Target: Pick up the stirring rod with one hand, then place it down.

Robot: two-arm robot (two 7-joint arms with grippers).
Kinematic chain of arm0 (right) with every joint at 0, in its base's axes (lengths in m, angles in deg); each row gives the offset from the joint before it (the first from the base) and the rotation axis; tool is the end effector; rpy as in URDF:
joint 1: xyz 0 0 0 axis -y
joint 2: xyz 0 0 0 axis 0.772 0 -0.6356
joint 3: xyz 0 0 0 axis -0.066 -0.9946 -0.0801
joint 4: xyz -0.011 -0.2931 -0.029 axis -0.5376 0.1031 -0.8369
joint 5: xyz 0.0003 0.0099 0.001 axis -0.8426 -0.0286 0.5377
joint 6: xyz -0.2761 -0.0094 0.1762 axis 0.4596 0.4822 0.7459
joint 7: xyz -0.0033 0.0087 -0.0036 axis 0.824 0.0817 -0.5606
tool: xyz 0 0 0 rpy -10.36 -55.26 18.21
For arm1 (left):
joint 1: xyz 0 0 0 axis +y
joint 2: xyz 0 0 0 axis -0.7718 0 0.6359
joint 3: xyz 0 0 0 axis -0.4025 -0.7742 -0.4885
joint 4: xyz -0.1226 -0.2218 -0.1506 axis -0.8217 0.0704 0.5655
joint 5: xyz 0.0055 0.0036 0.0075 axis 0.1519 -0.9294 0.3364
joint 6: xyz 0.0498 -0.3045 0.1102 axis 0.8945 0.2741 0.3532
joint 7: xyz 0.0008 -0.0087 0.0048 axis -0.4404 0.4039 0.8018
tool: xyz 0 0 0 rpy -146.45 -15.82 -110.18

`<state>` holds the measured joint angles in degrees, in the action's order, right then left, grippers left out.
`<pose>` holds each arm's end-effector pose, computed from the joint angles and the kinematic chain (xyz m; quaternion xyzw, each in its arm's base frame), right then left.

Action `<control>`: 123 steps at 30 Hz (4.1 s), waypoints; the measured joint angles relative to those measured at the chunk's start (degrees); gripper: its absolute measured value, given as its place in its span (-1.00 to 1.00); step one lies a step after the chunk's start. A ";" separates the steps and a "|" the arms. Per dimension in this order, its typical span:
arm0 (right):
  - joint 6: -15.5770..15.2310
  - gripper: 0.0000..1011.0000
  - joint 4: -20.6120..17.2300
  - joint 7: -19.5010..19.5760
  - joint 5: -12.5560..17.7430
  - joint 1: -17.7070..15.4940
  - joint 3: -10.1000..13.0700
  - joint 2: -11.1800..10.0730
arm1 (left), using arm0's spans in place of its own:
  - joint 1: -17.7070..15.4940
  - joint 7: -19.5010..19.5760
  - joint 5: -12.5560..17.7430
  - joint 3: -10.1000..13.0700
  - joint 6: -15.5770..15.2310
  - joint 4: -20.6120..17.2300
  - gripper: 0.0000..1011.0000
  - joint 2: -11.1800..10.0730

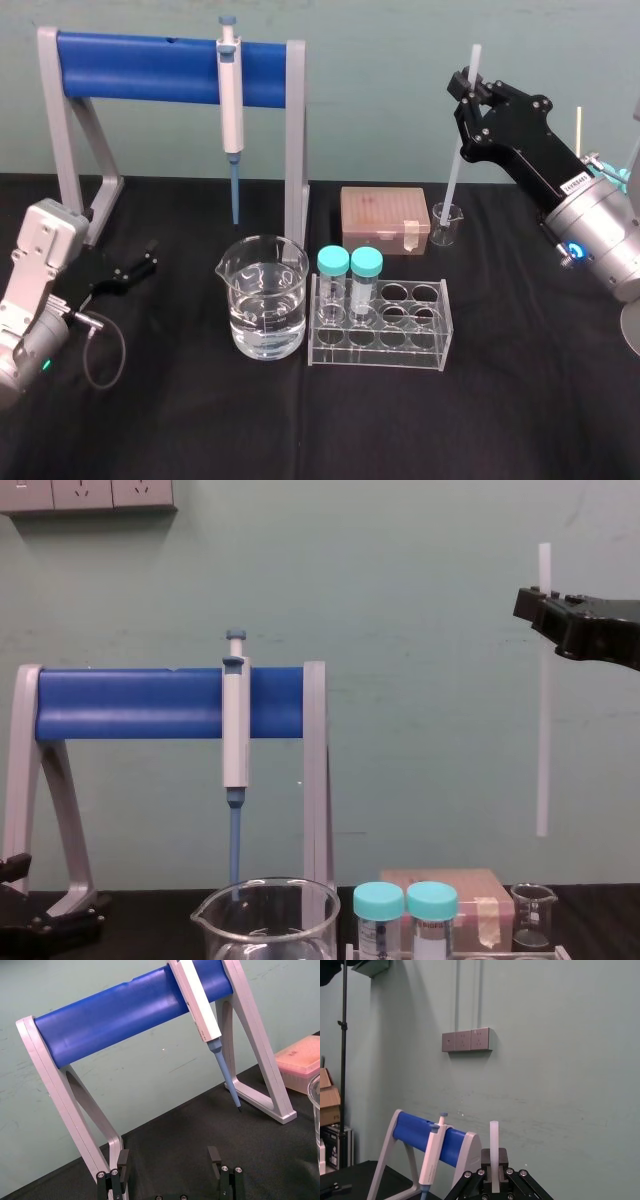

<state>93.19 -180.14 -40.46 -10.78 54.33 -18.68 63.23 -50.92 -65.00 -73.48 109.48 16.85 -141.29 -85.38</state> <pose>0.4046 -0.0356 -0.1982 0.1116 -0.1253 -0.4612 0.8713 0.3766 0.0802 -0.3096 0.1415 -0.1326 0.5799 0.7913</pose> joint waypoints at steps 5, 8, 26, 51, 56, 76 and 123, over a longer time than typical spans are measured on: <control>-0.06 -0.86 0.02 -0.10 0.05 0.03 -0.06 -0.08 | 0.00 0.00 0.00 0.00 0.00 0.00 0.98 0.00; -0.06 -0.86 0.16 -0.12 0.05 0.14 -0.15 -0.07 | 0.00 0.00 0.00 0.00 0.00 0.00 0.98 0.00; -0.11 -0.86 0.65 -0.14 0.12 0.39 -0.35 0.01 | 0.00 0.00 0.00 0.00 0.00 0.00 0.98 0.00; -2.64 -0.86 1.20 -0.77 -0.02 -1.67 -2.39 -0.76 | 0.00 0.00 0.00 0.00 0.00 0.00 0.98 0.00; -3.09 -0.86 1.69 -0.63 -0.67 -2.34 -2.97 -1.05 | 0.00 0.00 0.00 0.00 0.00 0.00 0.98 0.00; -2.84 -0.86 4.15 -0.22 -1.41 -2.04 -3.59 -0.11 | 0.00 0.00 0.00 0.00 0.00 0.00 0.98 0.00; 0.40 -0.86 11.40 -1.46 -3.94 -0.48 -4.83 2.00 | 0.00 0.00 0.00 0.00 0.00 0.00 0.98 0.00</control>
<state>93.59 -168.75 -41.92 -14.71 53.85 -23.51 65.23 -50.92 -65.00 -73.48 109.48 16.85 -141.29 -85.38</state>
